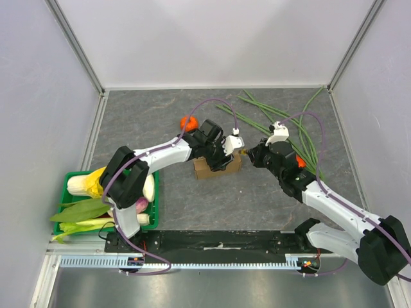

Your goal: Unpack the express box

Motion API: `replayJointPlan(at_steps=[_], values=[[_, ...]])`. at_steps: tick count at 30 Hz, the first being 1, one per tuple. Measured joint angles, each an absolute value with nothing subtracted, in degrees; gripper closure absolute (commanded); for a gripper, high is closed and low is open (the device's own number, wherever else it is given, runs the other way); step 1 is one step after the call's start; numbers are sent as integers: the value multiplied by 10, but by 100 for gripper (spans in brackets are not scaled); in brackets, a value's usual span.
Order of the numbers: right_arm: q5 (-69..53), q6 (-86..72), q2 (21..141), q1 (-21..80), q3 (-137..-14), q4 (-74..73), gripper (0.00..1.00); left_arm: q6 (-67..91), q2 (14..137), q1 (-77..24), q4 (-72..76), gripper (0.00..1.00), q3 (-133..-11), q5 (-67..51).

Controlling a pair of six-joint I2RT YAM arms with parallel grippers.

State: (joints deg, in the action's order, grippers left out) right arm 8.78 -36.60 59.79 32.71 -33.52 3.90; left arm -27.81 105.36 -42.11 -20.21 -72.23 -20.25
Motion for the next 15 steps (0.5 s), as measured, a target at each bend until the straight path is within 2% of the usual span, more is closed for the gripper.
replayJointPlan(at_steps=[15], values=[[71, -351, 574, 324, -340, -12, 100, -260, 1064, -417, -223, 75, -739, -212]])
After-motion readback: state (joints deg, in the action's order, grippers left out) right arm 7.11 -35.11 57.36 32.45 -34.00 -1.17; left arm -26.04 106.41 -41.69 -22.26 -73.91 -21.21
